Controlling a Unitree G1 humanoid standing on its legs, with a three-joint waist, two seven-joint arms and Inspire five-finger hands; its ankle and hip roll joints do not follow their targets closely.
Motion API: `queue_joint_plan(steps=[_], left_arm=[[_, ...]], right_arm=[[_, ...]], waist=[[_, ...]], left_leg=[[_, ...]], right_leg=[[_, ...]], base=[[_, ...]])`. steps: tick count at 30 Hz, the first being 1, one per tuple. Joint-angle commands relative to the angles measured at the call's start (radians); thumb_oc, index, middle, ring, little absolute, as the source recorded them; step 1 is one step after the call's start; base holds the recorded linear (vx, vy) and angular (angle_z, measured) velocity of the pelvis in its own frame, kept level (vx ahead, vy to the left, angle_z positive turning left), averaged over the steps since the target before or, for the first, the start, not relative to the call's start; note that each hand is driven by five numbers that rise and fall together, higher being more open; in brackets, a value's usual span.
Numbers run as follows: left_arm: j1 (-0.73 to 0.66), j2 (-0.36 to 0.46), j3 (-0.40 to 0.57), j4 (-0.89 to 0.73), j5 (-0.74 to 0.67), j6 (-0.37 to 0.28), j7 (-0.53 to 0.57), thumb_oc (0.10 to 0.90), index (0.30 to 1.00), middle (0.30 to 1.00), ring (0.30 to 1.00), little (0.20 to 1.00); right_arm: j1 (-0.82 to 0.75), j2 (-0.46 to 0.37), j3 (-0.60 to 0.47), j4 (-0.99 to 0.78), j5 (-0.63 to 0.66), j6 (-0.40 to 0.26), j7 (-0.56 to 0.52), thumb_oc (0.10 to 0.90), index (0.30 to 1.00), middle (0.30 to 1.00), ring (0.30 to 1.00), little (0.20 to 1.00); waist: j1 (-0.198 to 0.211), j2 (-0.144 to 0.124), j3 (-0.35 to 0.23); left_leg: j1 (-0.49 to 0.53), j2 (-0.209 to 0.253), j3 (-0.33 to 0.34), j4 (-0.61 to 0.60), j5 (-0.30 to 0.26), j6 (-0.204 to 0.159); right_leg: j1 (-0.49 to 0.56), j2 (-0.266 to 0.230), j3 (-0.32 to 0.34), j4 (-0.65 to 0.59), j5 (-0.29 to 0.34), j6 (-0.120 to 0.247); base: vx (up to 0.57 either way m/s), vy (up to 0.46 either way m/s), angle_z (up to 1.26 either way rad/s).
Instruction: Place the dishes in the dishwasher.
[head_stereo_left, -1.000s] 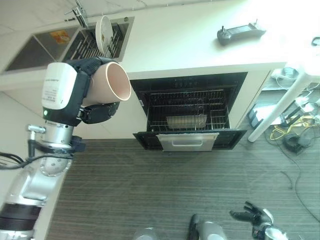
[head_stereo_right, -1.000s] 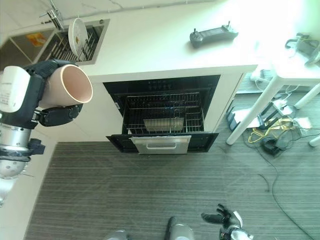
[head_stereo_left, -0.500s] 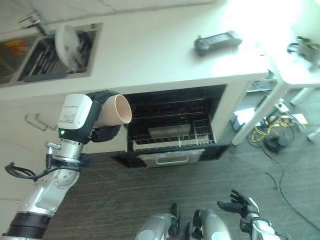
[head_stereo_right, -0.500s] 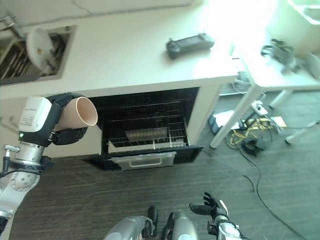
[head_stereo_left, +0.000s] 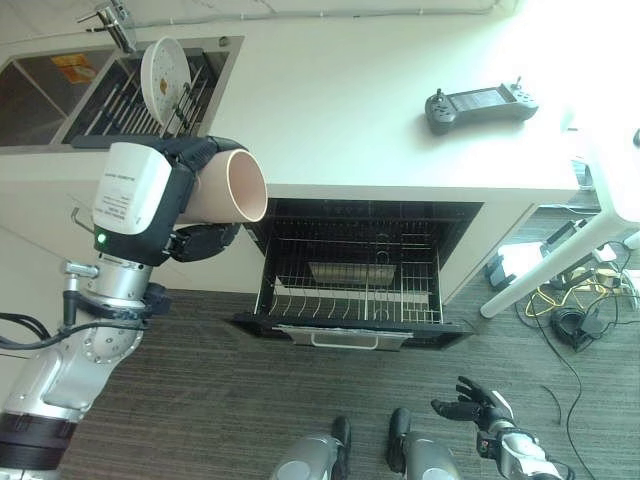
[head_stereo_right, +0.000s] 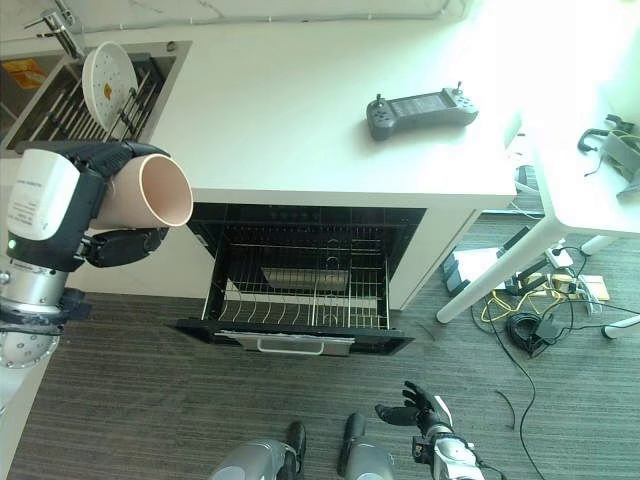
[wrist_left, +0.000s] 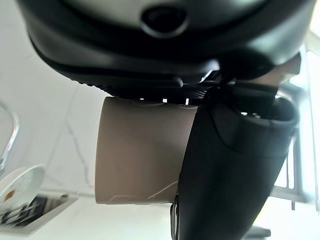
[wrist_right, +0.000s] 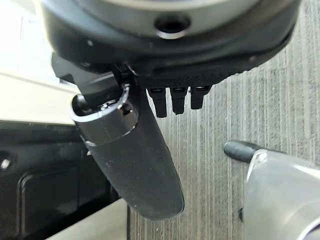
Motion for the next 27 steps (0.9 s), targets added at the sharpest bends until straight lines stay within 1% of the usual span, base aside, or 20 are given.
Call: queue_joint_plan(steps=[1,2,3,4,6,9,10,12,13,14,15,16,18,19,20,21,22,23,25,27], left_arm=[[-0.084,0.021,0.141,-0.009,-0.113,-0.037,0.031,0.400,0.300,0.300,0.300,0.300],[-0.084,0.019,0.142,-0.010,-0.117,-0.041,0.027,0.400,0.300,0.300,0.300,0.300],[-0.084,0.003,0.133,-0.021,-0.157,-0.067,-0.010,0.400,0.300,0.300,0.300,0.300],[-0.083,-0.005,0.129,-0.029,-0.174,-0.074,-0.025,0.400,0.300,0.300,0.300,0.300],[-0.083,-0.050,0.107,-0.057,-0.185,-0.064,-0.038,0.400,0.300,0.300,0.300,0.300],[-0.086,-0.106,0.078,-0.067,-0.251,-0.083,-0.052,0.400,0.300,0.300,0.300,0.300],[-0.088,-0.156,0.050,-0.070,-0.345,-0.100,-0.096,0.400,0.300,0.300,0.300,0.300],[-0.087,-0.215,0.018,-0.073,-0.479,-0.119,-0.161,0.400,0.300,0.300,0.300,0.300],[-0.085,-0.276,-0.010,-0.082,-0.569,-0.108,-0.217,0.400,0.300,0.300,0.300,0.300],[-0.084,-0.339,-0.052,-0.072,-0.602,-0.102,-0.228,0.400,0.300,0.300,0.300,0.300],[-0.089,-0.402,-0.090,-0.052,-0.635,-0.095,-0.215,0.400,0.300,0.300,0.300,0.300],[-0.091,-0.452,-0.119,-0.021,-0.647,-0.106,-0.184,0.400,0.300,0.300,0.300,0.300],[-0.085,-0.476,-0.135,0.006,-0.633,-0.127,-0.159,0.400,0.300,0.300,0.300,0.300],[-0.082,-0.484,-0.140,0.016,-0.623,-0.137,-0.148,0.400,0.300,0.300,0.300,0.300],[-0.079,-0.493,-0.145,0.029,-0.616,-0.147,-0.132,0.400,0.300,0.300,0.300,0.300],[-0.075,-0.511,-0.151,0.042,-0.608,-0.151,-0.112,0.400,0.300,0.300,0.300,0.300],[-0.068,-0.520,-0.150,0.047,-0.588,-0.152,-0.075,0.400,0.300,0.300,0.300,0.300],[-0.061,-0.526,-0.147,0.048,-0.579,-0.155,-0.070,0.400,0.300,0.300,0.300,0.300],[-0.063,-0.535,-0.154,0.056,-0.561,-0.151,-0.043,0.400,0.300,0.300,0.300,0.300],[-0.073,-0.543,-0.161,0.060,-0.542,-0.148,-0.025,0.400,0.300,0.300,0.300,0.300]], right_arm=[[0.024,-0.028,-0.014,-0.004,0.050,-0.063,0.006,0.800,0.900,0.900,0.900,0.900],[0.026,-0.028,-0.016,-0.005,0.054,-0.067,0.008,0.800,0.900,0.900,0.900,0.900],[0.042,-0.027,-0.026,-0.025,0.080,-0.086,0.016,0.800,0.900,0.900,0.900,0.900],[0.048,-0.027,-0.031,-0.034,0.088,-0.092,0.015,0.800,0.900,0.900,0.900,0.900],[0.066,-0.020,-0.046,-0.072,0.113,-0.103,0.004,0.800,0.900,0.900,0.900,0.900],[0.093,-0.014,-0.063,-0.118,0.147,-0.125,-0.018,0.800,0.900,0.900,0.900,0.900],[0.117,-0.011,-0.075,-0.183,0.169,-0.148,-0.037,0.800,0.900,0.900,0.900,0.900],[0.144,-0.006,-0.085,-0.274,0.188,-0.195,-0.065,0.800,0.900,0.900,0.900,0.900],[0.174,-0.002,-0.097,-0.373,0.164,-0.259,-0.126,0.800,0.900,0.900,0.900,0.900],[0.209,0.005,-0.118,-0.509,0.132,-0.300,-0.202,0.800,0.900,0.900,0.900,0.900],[0.237,0.008,-0.146,-0.657,0.101,-0.321,-0.269,0.800,0.900,0.900,0.900,0.900],[0.248,0.008,-0.170,-0.780,0.042,-0.344,-0.341,0.800,0.900,0.900,0.900,0.900],[0.253,0.005,-0.177,-0.859,-0.016,-0.354,-0.397,0.800,0.900,0.900,0.900,0.900],[0.253,0.003,-0.181,-0.883,-0.044,-0.375,-0.424,0.800,0.900,0.900,0.900,0.900],[0.255,0.000,-0.186,-0.922,-0.066,-0.375,-0.444,0.800,0.900,0.900,0.900,0.900],[0.254,-0.006,-0.195,-0.973,-0.112,-0.393,-0.484,0.800,0.900,0.900,0.900,0.900],[0.255,-0.014,-0.200,-1.011,-0.128,-0.398,-0.504,0.800,0.900,0.900,0.900,0.900],[0.258,-0.019,-0.204,-1.032,-0.152,-0.410,-0.526,0.800,0.900,0.900,0.900,0.900],[0.261,-0.034,-0.213,-1.080,-0.310,-0.399,-0.616,0.800,0.900,0.900,0.900,0.900],[0.248,-0.073,-0.207,-1.127,-0.408,-0.407,-0.682,0.800,0.900,0.900,0.900,0.900]], waist=[[-0.011,0.039,-0.073],[-0.012,0.038,-0.074],[-0.018,0.035,-0.076],[-0.020,0.034,-0.076],[-0.031,0.027,-0.076],[-0.046,0.018,-0.077],[-0.059,0.009,-0.075],[-0.071,0.003,-0.074],[-0.084,-0.005,-0.073],[-0.104,-0.014,-0.073],[-0.128,-0.023,-0.072],[-0.147,-0.031,-0.071],[-0.161,-0.034,-0.072],[-0.166,-0.036,-0.074],[-0.173,-0.037,-0.072],[-0.183,-0.039,-0.076],[-0.188,-0.038,-0.078],[-0.191,-0.038,-0.078],[-0.200,-0.037,-0.076],[-0.205,-0.037,-0.079]], left_leg=[[-0.084,0.152,0.037,0.064,-0.062,-0.084],[-0.082,0.153,0.037,0.064,-0.062,-0.085],[-0.075,0.153,0.035,0.064,-0.065,-0.085],[-0.073,0.154,0.035,0.064,-0.066,-0.085],[-0.066,0.155,0.039,0.064,-0.073,-0.083],[-0.056,0.159,0.053,0.064,-0.081,-0.081],[-0.040,0.159,0.061,0.064,-0.092,-0.079],[-0.032,0.160,0.068,0.064,-0.094,-0.074],[-0.021,0.157,0.073,0.064,-0.104,-0.068],[-0.017,0.155,0.080,0.064,-0.112,-0.059],[-0.010,0.152,0.091,0.064,-0.119,-0.049],[-0.002,0.149,0.105,0.064,-0.128,-0.040],[0.006,0.146,0.114,0.064,-0.132,-0.035],[0.005,0.146,0.119,0.064,-0.130,-0.032],[0.015,0.145,0.125,0.064,-0.137,-0.030],[0.016,0.143,0.134,0.064,-0.137,-0.026],[0.021,0.143,0.140,0.064,-0.140,-0.024],[0.024,0.143,0.144,0.064,-0.141,-0.024],[0.038,0.142,0.154,0.064,-0.151,-0.020],[0.039,0.142,0.165,0.064,-0.150,-0.017]], right_leg=[[0.024,-0.029,0.004,0.036,-0.166,0.056],[0.025,-0.029,0.004,0.036,-0.167,0.057],[0.032,-0.027,0.006,0.036,-0.168,0.056],[0.034,-0.028,0.005,0.036,-0.169,0.056],[0.037,-0.027,0.008,0.036,-0.171,0.058],[0.040,-0.028,0.012,0.036,-0.170,0.062],[0.049,-0.029,0.018,0.036,-0.172,0.068],[0.050,-0.030,0.025,0.036,-0.165,0.071],[0.054,-0.030,0.034,0.036,-0.165,0.078],[0.049,-0.030,0.046,0.036,-0.160,0.085],[0.043,-0.031,0.060,0.036,-0.153,0.092],[0.036,-0.028,0.079,0.036,-0.148,0.097],[0.034,-0.025,0.094,0.036,-0.144,0.098],[0.028,-0.022,0.102,0.036,-0.139,0.097],[0.033,-0.021,0.110,0.036,-0.141,0.099],[0.026,-0.017,0.122,0.036,-0.136,0.098],[0.027,-0.016,0.130,0.036,-0.135,0.098],[0.026,-0.014,0.135,0.036,-0.135,0.098],[0.035,-0.012,0.144,0.036,-0.140,0.100],[0.029,-0.011,0.151,0.036,-0.135,0.098]], base=[[0.03,-0.004,0.16],[0.03,0.011,0.05],[0.03,0.017,0.06],[0.00,0.000,0.00],[0.00,0.015,-0.01],[0.02,0.026,-0.03],[0.03,0.042,-0.06],[0.05,0.036,-0.16],[0.05,0.041,-0.25],[0.02,0.073,-0.37],[-0.04,0.109,-0.48],[-0.04,0.106,-0.53],[-0.02,0.074,-0.51],[0.00,0.070,-0.43],[-0.01,0.089,-0.46],[0.01,0.100,-0.40],[0.00,0.091,-0.40],[0.02,0.078,-0.27],[0.02,0.061,-0.23],[0.00,0.054,-0.20]])
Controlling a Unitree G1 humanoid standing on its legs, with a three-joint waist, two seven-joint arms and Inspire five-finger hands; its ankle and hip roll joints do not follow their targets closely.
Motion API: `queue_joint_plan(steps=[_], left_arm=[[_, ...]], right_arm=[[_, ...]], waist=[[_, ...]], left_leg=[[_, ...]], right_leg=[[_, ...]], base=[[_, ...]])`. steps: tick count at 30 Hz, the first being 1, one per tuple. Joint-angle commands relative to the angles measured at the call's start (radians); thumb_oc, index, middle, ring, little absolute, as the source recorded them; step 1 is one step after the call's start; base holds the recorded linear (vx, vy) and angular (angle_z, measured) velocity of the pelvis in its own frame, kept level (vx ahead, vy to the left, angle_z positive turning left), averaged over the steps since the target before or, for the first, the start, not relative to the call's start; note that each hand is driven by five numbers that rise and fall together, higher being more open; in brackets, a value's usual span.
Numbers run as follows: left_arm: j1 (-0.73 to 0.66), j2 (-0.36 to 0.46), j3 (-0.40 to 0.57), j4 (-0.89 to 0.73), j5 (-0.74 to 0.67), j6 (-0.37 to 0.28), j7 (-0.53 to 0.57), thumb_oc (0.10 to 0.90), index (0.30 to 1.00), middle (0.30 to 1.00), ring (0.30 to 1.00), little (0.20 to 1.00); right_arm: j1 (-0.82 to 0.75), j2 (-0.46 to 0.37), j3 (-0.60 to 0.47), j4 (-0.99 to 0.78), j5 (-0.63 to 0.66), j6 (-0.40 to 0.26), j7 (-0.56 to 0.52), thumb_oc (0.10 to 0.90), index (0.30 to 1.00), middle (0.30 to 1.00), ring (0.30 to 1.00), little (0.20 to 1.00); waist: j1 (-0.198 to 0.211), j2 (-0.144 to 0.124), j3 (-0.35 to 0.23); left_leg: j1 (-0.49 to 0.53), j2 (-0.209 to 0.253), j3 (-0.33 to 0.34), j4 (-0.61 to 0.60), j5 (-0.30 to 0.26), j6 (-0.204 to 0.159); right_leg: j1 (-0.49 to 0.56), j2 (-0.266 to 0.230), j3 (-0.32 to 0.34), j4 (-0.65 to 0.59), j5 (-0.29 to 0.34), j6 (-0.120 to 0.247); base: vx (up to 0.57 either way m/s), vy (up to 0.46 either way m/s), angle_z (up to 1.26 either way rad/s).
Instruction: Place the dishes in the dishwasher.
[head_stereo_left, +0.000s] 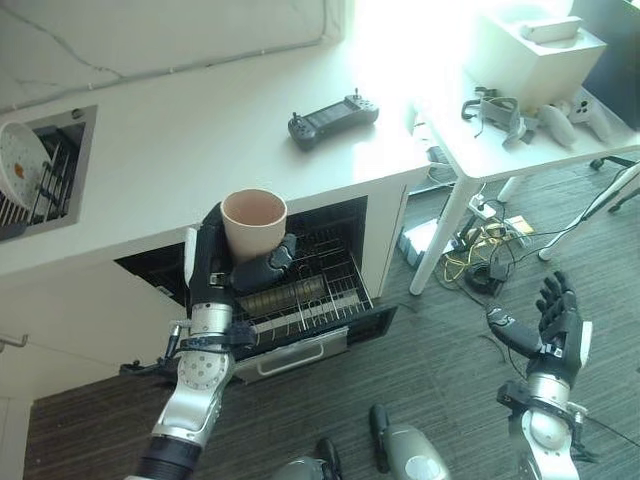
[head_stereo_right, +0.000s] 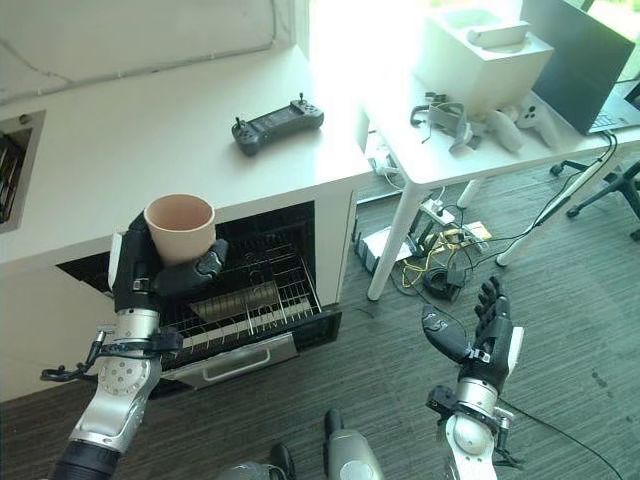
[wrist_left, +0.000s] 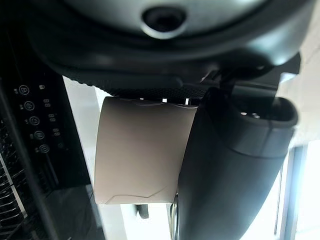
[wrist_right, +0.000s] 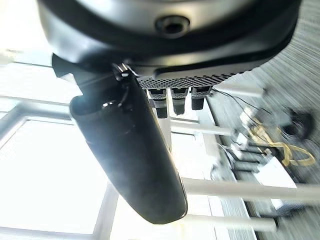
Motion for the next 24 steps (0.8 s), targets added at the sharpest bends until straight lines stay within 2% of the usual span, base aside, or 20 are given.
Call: queue_joint_plan(steps=[1,3,5,6,7,9,10,11,13,18,24], left_arm=[[-0.087,0.016,0.034,-0.079,0.097,-0.124,0.073,0.400,0.300,0.300,0.300,0.300],[-0.091,0.012,0.028,-0.083,0.115,-0.121,0.110,0.400,0.300,0.300,0.300,0.300],[-0.109,0.005,0.008,-0.066,0.152,-0.100,0.206,0.400,0.300,0.300,0.300,0.300],[-0.117,0.001,0.003,-0.057,0.171,-0.104,0.214,0.400,0.300,0.300,0.300,0.300],[-0.128,-0.004,-0.008,-0.042,0.215,-0.102,0.265,0.400,0.300,0.300,0.300,0.300],[-0.128,-0.013,-0.018,-0.045,0.256,-0.098,0.297,0.400,0.300,0.300,0.300,0.300],[-0.128,-0.019,-0.024,-0.047,0.286,-0.093,0.320,0.400,0.300,0.300,0.300,0.300],[-0.129,-0.028,-0.043,-0.043,0.328,-0.089,0.363,0.400,0.300,0.300,0.300,0.300],[-0.130,-0.038,-0.069,-0.033,0.387,-0.086,0.402,0.400,0.300,0.300,0.300,0.300],[-0.141,-0.046,-0.122,-0.024,0.453,-0.074,0.452,0.400,0.300,0.300,0.300,0.300],[-0.160,-0.042,-0.148,-0.011,0.515,-0.070,0.524,0.400,0.300,0.300,0.300,0.300]], right_arm=[[-0.076,-0.110,-0.060,-0.167,-0.159,-0.152,-0.101,0.800,0.900,0.900,0.900,0.900],[-0.087,-0.123,-0.052,-0.198,-0.123,-0.192,-0.066,0.800,0.900,0.900,0.900,0.900],[-0.112,-0.142,-0.024,-0.253,-0.051,-0.241,0.030,0.800,0.900,0.900,0.900,0.900],[-0.127,-0.147,-0.006,-0.272,0.028,-0.259,0.100,0.800,0.900,0.900,0.900,0.900],[-0.145,-0.142,0.015,-0.294,0.164,-0.253,0.236,0.800,0.900,0.900,0.900,0.900],[-0.166,-0.136,0.045,-0.309,0.304,-0.212,0.385,0.800,0.900,0.900,0.900,0.900],[-0.179,-0.133,0.068,-0.317,0.346,-0.193,0.428,0.800,0.900,0.900,0.900,0.900],[-0.205,-0.124,0.120,-0.327,0.387,-0.156,0.485,0.800,0.900,0.900,0.900,0.900],[-0.234,-0.113,0.192,-0.332,0.401,-0.154,0.527,0.800,0.900,0.900,0.900,0.900],[-0.292,-0.118,0.277,-0.354,0.398,-0.115,0.538,0.800,0.900,0.900,0.900,0.900],[-0.379,-0.093,0.362,-0.337,0.503,-0.035,0.572,0.800,0.900,0.900,0.900,0.900]], waist=[[-0.004,0.011,-0.032],[-0.003,0.011,-0.032],[0.000,0.010,-0.034],[0.003,0.008,-0.036],[0.010,0.004,-0.041],[0.022,0.001,-0.042],[0.028,-0.001,-0.044],[0.042,-0.004,-0.049],[0.061,-0.007,-0.055],[0.096,-0.013,-0.066],[0.149,-0.016,-0.074]], left_leg=[[-0.013,0.094,-0.048,0.083,-0.126,-0.045],[-0.012,0.093,-0.048,0.083,-0.127,-0.045],[-0.002,0.091,-0.052,0.083,-0.136,-0.045],[-0.002,0.091,-0.054,0.083,-0.135,-0.046],[-0.006,0.091,-0.056,0.083,-0.130,-0.049],[-0.006,0.091,-0.064,0.083,-0.131,-0.052],[-0.011,0.092,-0.068,0.083,-0.126,-0.055],[-0.015,0.092,-0.076,0.083,-0.122,-0.058],[-0.017,0.095,-0.083,0.083,-0.118,-0.064],[-0.023,0.094,-0.103,0.083,-0.115,-0.072],[-0.032,0.092,-0.133,0.083,-0.106,-0.084]], right_leg=[[0.063,-0.071,-0.009,0.079,-0.183,0.090],[0.064,-0.070,-0.006,0.079,-0.184,0.089],[0.074,-0.070,-0.007,0.079,-0.193,0.089],[0.076,-0.068,-0.005,0.079,-0.196,0.086],[0.074,-0.068,-0.008,0.079,-0.194,0.084],[0.080,-0.069,-0.015,0.079,-0.200,0.083],[0.077,-0.069,-0.019,0.079,-0.198,0.080],[0.080,-0.070,-0.027,0.079,-0.202,0.075],[0.087,-0.074,-0.044,0.079,-0.206,0.071],[0.104,-0.081,-0.078,0.079,-0.216,0.065],[0.129,-0.096,-0.137,0.079,-0.229,0.056]], base=[[0.01,0.058,-0.16],[0.01,0.027,-0.13],[0.01,0.010,-0.09],[0.00,0.000,0.00],[0.00,0.000,0.00],[0.00,-0.032,0.04],[-0.01,-0.064,0.10],[0.00,-0.069,0.16],[0.03,-0.078,0.14],[0.03,-0.061,0.28],[0.02,-0.060,0.29]])
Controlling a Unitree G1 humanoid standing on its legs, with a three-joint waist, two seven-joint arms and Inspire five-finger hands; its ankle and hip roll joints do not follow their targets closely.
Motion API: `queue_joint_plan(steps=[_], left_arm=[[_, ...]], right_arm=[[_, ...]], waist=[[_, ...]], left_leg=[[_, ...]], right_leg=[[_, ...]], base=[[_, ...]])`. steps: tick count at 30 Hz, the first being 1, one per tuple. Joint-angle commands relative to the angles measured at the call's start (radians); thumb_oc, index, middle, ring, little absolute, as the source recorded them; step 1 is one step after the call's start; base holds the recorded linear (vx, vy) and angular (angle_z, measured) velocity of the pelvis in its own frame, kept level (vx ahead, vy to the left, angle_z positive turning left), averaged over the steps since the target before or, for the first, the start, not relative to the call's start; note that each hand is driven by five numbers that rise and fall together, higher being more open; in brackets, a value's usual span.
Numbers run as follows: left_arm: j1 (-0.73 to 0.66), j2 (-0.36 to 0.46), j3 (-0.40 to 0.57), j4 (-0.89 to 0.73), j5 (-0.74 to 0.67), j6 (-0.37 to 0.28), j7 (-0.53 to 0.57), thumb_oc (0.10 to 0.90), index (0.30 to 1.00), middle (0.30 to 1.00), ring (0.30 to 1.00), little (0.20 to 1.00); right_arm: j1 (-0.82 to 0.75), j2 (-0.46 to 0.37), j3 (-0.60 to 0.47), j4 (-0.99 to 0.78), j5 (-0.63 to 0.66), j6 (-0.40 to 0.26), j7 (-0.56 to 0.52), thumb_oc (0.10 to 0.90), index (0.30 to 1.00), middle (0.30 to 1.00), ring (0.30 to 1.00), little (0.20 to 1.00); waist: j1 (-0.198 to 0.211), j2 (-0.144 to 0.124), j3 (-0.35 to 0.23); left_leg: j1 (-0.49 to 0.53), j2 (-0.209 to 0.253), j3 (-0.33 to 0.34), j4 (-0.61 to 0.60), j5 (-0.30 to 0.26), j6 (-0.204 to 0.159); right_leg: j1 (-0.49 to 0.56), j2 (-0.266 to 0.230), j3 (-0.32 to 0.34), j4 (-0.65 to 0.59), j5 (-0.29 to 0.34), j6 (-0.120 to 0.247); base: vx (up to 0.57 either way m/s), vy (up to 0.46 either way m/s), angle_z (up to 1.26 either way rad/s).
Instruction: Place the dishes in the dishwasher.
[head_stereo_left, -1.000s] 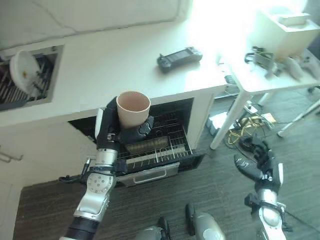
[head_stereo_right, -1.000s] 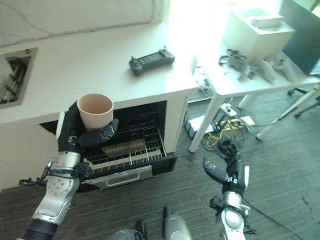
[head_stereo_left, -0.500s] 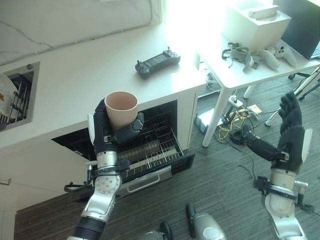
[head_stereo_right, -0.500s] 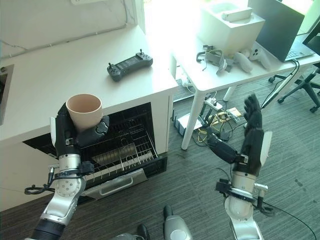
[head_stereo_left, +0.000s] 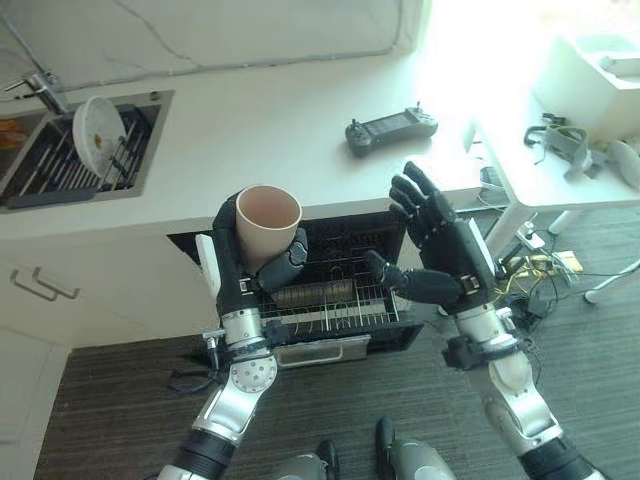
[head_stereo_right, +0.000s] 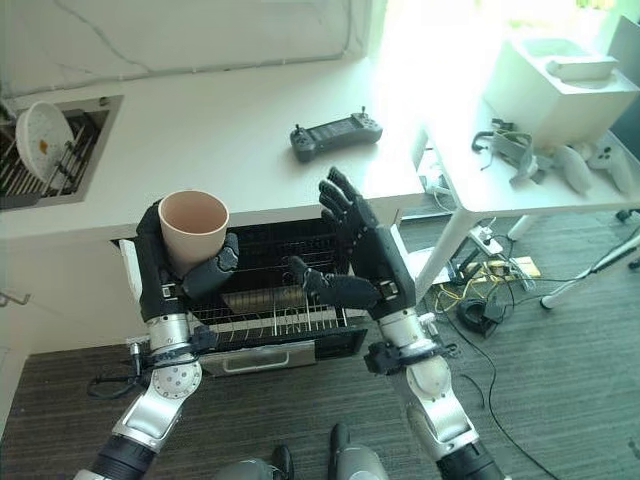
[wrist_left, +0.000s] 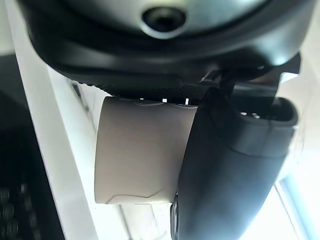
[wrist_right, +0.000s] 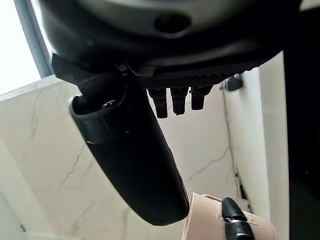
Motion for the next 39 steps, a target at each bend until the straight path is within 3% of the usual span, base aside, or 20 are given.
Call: queue_joint_plan(steps=[1,18,25,29,39], left_arm=[[-0.109,0.058,-0.016,-0.062,0.089,-0.072,0.089,0.400,0.300,0.300,0.300,0.300],[-0.124,0.064,-0.050,-0.027,0.162,-0.113,0.142,0.400,0.300,0.300,0.300,0.300],[-0.144,0.058,-0.073,-0.011,0.164,-0.123,0.131,0.400,0.300,0.300,0.300,0.300],[-0.165,0.051,-0.094,-0.003,0.143,-0.123,0.111,0.400,0.300,0.300,0.300,0.300],[-0.191,0.037,-0.140,0.004,0.161,-0.120,0.094,0.400,0.300,0.300,0.300,0.300]], right_arm=[[-0.056,0.040,-0.017,-0.079,0.059,-0.036,0.035,0.800,0.900,0.900,0.900,0.900],[-0.206,0.119,0.109,-0.033,0.188,0.145,0.104,0.800,0.900,0.900,0.900,0.900],[-0.277,0.142,0.143,-0.013,0.162,0.182,0.074,0.800,0.900,0.900,0.900,0.900],[-0.340,0.157,0.153,0.024,0.200,0.243,0.057,0.800,0.900,0.900,0.900,0.900],[-0.399,0.191,0.175,0.084,0.192,0.278,0.021,0.800,0.900,0.900,0.900,0.900]], waist=[[0.005,-0.034,-0.077],[0.080,-0.037,-0.096],[0.097,-0.042,-0.104],[0.109,-0.046,-0.105],[0.124,-0.050,-0.102]], left_leg=[[-0.053,0.080,-0.024,0.092,-0.119,-0.062],[-0.057,0.068,-0.075,0.092,-0.108,-0.071],[-0.060,0.068,-0.081,0.092,-0.104,-0.072],[-0.057,0.066,-0.086,0.092,-0.103,-0.071],[-0.053,0.065,-0.094,0.092,-0.104,-0.070]], right_leg=[[0.042,-0.099,-0.029,0.106,-0.227,0.091],[0.085,-0.113,-0.083,0.106,-0.237,0.084],[0.085,-0.114,-0.087,0.106,-0.233,0.086],[0.089,-0.114,-0.086,0.106,-0.232,0.085],[0.094,-0.118,-0.090,0.106,-0.228,0.087]], base=[[0.02,-0.043,0.34],[0.00,-0.016,0.17],[-0.01,-0.001,0.04],[0.00,-0.008,0.03],[0.01,-0.005,0.01]])
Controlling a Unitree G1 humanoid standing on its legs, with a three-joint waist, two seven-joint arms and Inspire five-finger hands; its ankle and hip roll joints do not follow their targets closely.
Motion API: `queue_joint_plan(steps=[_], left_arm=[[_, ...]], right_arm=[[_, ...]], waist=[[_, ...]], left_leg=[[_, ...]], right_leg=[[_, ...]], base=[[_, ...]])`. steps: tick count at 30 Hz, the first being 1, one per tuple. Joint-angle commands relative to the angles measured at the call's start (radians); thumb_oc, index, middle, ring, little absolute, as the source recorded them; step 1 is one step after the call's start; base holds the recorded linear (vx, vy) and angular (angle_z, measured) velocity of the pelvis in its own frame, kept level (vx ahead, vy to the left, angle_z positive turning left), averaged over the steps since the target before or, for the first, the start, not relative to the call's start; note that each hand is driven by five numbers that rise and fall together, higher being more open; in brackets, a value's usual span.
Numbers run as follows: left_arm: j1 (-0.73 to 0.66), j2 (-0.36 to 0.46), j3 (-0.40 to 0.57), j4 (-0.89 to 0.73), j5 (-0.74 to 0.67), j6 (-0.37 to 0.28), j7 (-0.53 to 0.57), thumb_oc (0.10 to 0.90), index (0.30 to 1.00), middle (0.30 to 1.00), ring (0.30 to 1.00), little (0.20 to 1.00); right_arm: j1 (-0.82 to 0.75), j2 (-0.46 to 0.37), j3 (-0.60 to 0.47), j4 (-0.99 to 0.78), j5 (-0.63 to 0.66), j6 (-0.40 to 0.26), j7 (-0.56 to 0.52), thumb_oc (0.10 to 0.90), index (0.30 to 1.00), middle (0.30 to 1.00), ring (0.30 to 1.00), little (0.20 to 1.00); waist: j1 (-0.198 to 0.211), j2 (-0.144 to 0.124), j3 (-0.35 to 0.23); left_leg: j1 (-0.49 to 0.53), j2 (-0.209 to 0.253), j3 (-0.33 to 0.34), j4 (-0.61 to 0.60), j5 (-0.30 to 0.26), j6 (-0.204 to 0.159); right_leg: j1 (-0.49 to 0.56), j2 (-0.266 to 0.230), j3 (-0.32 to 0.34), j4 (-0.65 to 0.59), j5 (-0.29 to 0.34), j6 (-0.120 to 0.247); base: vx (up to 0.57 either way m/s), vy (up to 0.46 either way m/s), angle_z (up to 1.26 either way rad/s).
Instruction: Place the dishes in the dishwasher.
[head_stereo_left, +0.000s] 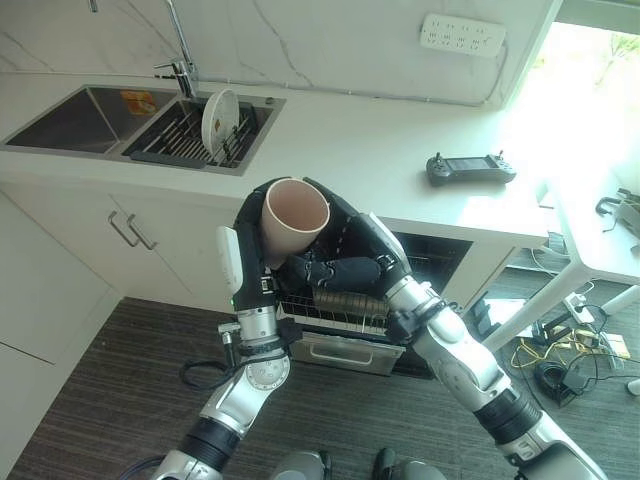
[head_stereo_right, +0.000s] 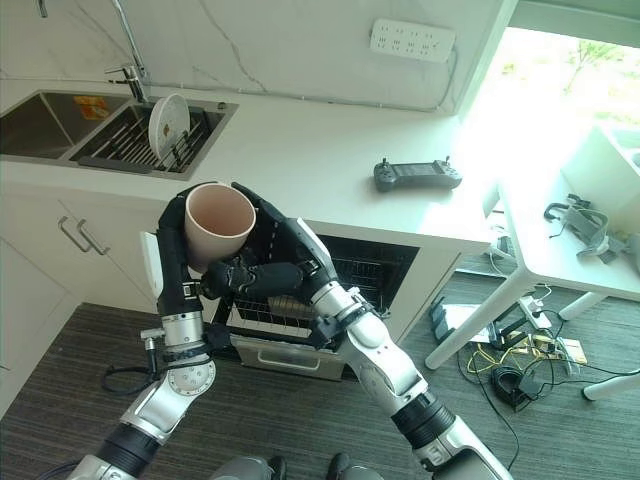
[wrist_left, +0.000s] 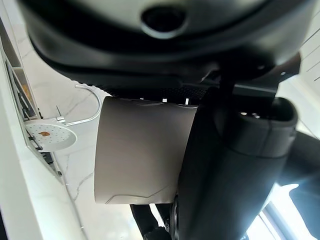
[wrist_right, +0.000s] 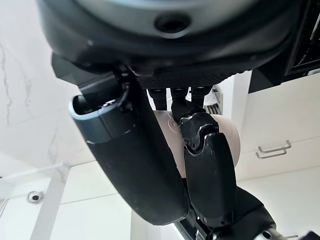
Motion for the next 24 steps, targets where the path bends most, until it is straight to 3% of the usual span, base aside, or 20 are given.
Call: queue_joint_plan(steps=[1,12,16,24], left_arm=[[-0.126,0.009,-0.046,-0.055,0.051,-0.082,0.022,0.400,0.300,0.300,0.300,0.300],[-0.162,-0.020,-0.093,0.012,0.047,-0.073,0.083,0.400,0.300,0.300,0.300,0.300],[-0.163,-0.037,-0.094,0.037,0.056,-0.054,0.163,0.400,0.300,0.300,0.300,0.300],[-0.153,-0.067,-0.117,0.048,0.033,-0.073,0.128,0.400,0.300,0.300,0.300,0.300]], right_arm=[[-0.139,0.079,-0.015,0.005,0.037,-0.072,-0.012,0.800,0.900,0.900,0.900,0.900],[-0.211,0.130,0.027,0.063,0.067,-0.065,-0.049,0.800,0.900,0.900,0.900,0.900],[-0.240,0.155,0.040,0.077,0.060,-0.060,-0.090,0.800,0.900,0.900,0.900,0.900],[-0.279,0.181,0.050,0.083,0.083,-0.070,-0.141,0.800,0.900,0.900,0.900,0.900]], waist=[[0.019,-0.023,-0.051],[0.032,-0.028,-0.041],[0.038,-0.030,-0.038],[0.053,-0.038,-0.023]], left_leg=[[-0.001,0.088,0.022,0.000,-0.091,-0.053],[0.009,0.073,0.007,0.000,-0.094,-0.045],[0.014,0.069,0.004,0.000,-0.096,-0.042],[0.016,0.063,-0.003,0.000,-0.097,-0.037]], right_leg=[[0.066,-0.076,0.020,0.046,-0.196,0.090],[0.072,-0.076,0.029,0.046,-0.190,0.091],[0.074,-0.074,0.033,0.046,-0.189,0.090],[0.077,-0.074,0.030,0.046,-0.186,0.090]], base=[[0.04,-0.014,0.02],[0.03,-0.007,0.03],[0.04,0.000,0.00],[0.01,-0.007,0.02]])
